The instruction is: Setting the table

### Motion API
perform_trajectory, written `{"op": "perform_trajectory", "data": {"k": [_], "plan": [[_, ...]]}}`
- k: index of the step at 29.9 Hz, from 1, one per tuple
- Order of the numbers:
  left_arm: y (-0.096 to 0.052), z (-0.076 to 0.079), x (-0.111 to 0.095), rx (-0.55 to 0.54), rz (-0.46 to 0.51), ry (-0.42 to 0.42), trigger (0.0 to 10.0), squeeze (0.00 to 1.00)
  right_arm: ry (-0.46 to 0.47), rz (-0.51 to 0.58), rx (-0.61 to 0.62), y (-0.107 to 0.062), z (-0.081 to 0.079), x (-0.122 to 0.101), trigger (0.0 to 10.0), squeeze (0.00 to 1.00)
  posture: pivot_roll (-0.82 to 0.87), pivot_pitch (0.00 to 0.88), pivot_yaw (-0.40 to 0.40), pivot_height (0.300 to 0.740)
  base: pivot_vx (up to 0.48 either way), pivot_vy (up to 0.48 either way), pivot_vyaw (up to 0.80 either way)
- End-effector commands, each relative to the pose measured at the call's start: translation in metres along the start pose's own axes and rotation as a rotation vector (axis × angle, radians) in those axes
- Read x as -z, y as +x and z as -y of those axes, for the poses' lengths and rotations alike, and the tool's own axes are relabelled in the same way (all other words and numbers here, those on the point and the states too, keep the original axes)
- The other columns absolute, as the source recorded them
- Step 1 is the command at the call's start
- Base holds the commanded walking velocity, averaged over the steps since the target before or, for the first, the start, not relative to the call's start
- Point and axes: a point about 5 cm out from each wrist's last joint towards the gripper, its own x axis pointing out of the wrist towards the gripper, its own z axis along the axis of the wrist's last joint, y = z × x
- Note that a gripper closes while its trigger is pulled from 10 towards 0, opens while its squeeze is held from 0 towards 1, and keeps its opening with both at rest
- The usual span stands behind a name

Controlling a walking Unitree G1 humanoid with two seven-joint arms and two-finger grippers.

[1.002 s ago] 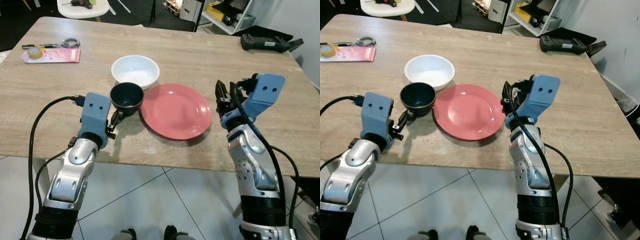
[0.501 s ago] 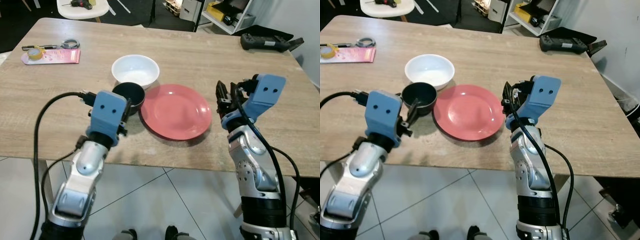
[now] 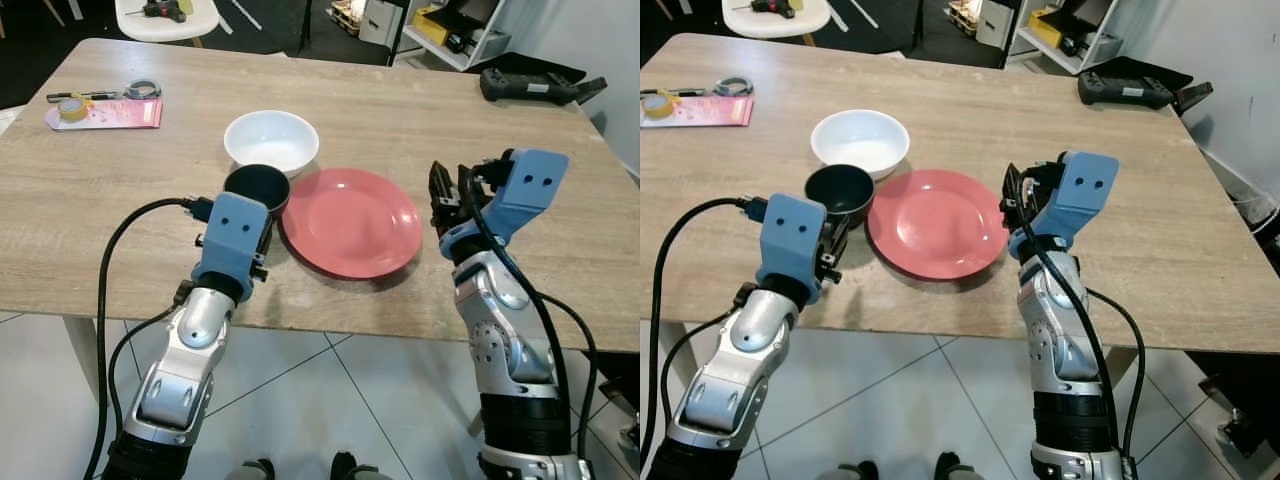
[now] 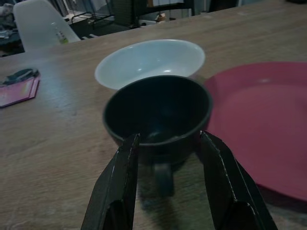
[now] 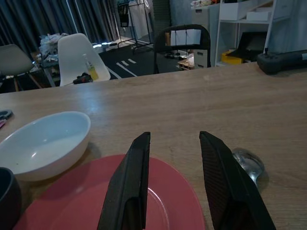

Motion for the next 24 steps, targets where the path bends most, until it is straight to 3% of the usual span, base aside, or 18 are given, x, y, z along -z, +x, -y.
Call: {"op": "perform_trajectory", "data": {"k": [1,2,8,14,24], "plan": [[-0.003,-0.004,0.011,-0.034,-0.055,-0.001,10.0,1.00,-0.006,-0.007,0.025,-0.004,0.005,0.003,10.0,0.00,0.09,0.162,0.006,0.740,0.000,0.000,0.00],[-0.003,-0.006,0.013,-0.049,-0.067,0.000,10.0,0.00,-0.006,-0.009,0.026,-0.004,0.006,0.004,10.0,0.00,0.09,0.162,0.006,0.740,0.000,0.000,0.00],[-0.003,-0.012,0.016,-0.096,-0.096,-0.002,10.0,0.00,-0.004,-0.015,0.024,-0.004,0.005,0.005,10.0,0.00,0.09,0.166,0.002,0.740,0.000,0.000,0.00],[-0.002,-0.013,0.026,-0.051,-0.147,-0.070,10.0,0.00,0.002,-0.012,0.015,-0.003,0.002,0.004,10.0,0.00,0.09,0.170,-0.005,0.740,0.000,0.000,0.00],[0.008,-0.015,0.013,0.018,-0.078,0.016,10.0,0.00,0.002,-0.008,0.020,-0.004,0.003,0.003,10.0,0.00,0.08,0.173,0.004,0.740,0.000,0.000,0.00]]}}
